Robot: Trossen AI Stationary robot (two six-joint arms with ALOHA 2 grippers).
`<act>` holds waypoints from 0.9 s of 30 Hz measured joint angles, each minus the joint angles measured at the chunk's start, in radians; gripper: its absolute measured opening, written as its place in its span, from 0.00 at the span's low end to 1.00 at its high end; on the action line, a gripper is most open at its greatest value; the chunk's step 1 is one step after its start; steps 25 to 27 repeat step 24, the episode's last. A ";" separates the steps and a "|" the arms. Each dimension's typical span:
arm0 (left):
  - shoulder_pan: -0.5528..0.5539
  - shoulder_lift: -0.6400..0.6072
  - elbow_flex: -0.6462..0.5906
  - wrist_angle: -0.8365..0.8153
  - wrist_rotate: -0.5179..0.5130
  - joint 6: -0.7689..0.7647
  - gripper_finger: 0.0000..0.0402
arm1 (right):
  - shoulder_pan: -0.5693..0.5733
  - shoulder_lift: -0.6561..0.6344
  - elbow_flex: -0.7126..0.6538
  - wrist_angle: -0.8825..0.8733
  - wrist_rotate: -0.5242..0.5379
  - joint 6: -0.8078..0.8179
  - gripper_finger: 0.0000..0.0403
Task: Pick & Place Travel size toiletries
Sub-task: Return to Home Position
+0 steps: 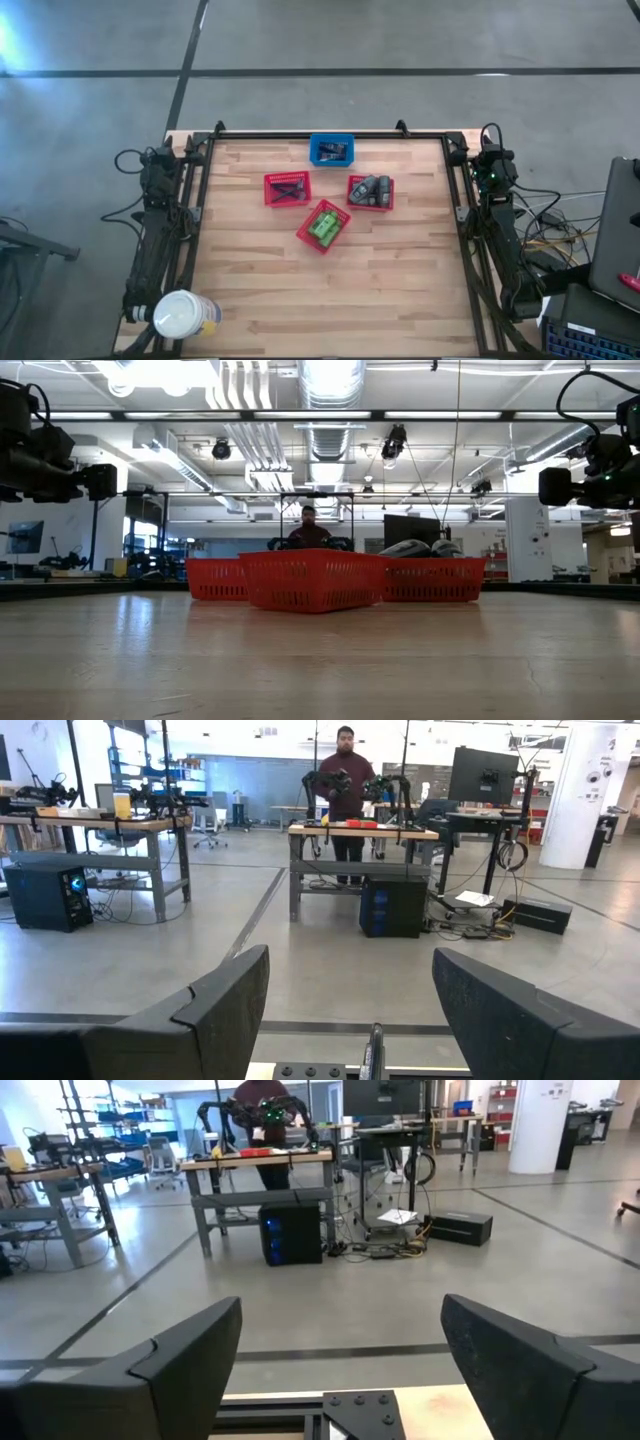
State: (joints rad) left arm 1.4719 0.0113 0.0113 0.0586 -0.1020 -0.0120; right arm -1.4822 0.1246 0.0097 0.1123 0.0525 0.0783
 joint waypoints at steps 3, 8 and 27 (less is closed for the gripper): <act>0.000 0.000 0.000 0.000 0.000 0.000 0.71 | 0.000 0.000 0.000 0.000 0.000 0.000 0.82; 0.000 0.000 0.000 0.000 0.000 0.000 0.71 | 0.000 0.000 0.000 0.000 0.000 0.000 0.78; 0.000 0.000 0.000 0.000 0.000 0.000 0.71 | 0.000 0.000 0.000 0.000 0.000 0.000 0.66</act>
